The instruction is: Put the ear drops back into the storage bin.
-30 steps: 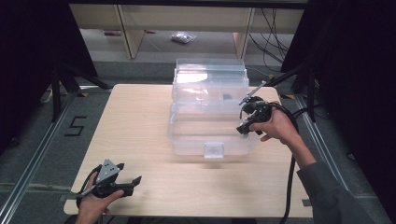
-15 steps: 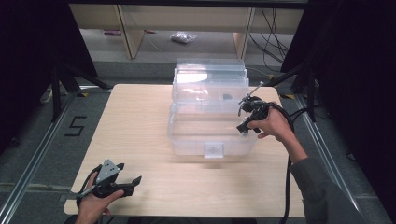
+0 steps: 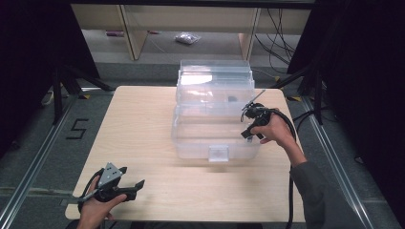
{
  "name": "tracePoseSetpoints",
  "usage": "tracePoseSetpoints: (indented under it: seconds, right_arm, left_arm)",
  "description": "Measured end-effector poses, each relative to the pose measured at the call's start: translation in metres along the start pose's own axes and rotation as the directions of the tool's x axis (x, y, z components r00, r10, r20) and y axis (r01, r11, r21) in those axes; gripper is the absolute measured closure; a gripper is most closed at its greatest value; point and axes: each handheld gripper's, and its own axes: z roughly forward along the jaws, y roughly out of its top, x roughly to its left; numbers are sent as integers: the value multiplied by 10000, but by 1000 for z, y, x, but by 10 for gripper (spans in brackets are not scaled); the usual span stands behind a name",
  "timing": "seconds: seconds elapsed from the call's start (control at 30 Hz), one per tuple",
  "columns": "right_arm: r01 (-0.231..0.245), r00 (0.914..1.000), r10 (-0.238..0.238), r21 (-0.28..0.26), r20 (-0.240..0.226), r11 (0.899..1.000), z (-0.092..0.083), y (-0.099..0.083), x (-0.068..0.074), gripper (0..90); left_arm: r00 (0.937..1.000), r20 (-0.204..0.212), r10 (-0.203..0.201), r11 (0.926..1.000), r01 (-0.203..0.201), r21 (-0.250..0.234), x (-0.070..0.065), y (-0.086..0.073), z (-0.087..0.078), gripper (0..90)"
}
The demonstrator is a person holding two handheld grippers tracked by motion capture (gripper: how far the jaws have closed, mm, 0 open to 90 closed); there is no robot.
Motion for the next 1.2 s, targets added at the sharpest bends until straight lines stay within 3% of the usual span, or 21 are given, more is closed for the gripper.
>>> tracePoseSetpoints:
  seconds: [0.3,0.4,0.43,0.63,0.67,1.2]
  right_arm:
    - [-227,9997,228,232,-71,9995,16,2,-7,605]
    - [-101,9999,102,197,-31,9998,22,1,-11,604]
    - [-300,9995,300,279,-25,9992,23,0,-11,604]
    - [-117,9999,120,331,-106,9994,31,-2,-13,604]
    - [-319,9994,324,452,-105,9985,31,-2,-12,604]
    - [2,10000,0,630,-23,9980,39,1,-13,603]
  left_arm:
    - [10000,3,3,10000,-3,2,0,0,0,172]
    - [10000,1,5,10000,-5,-1,0,0,0,172]
    - [10000,1,5,10000,-5,-1,0,0,0,172]
    - [10000,1,16,10000,-16,4,0,0,0,172]
    - [10000,8,10,10000,-10,5,0,0,0,172]
    - [10000,44,8,10000,-8,-30,0,0,0,172]
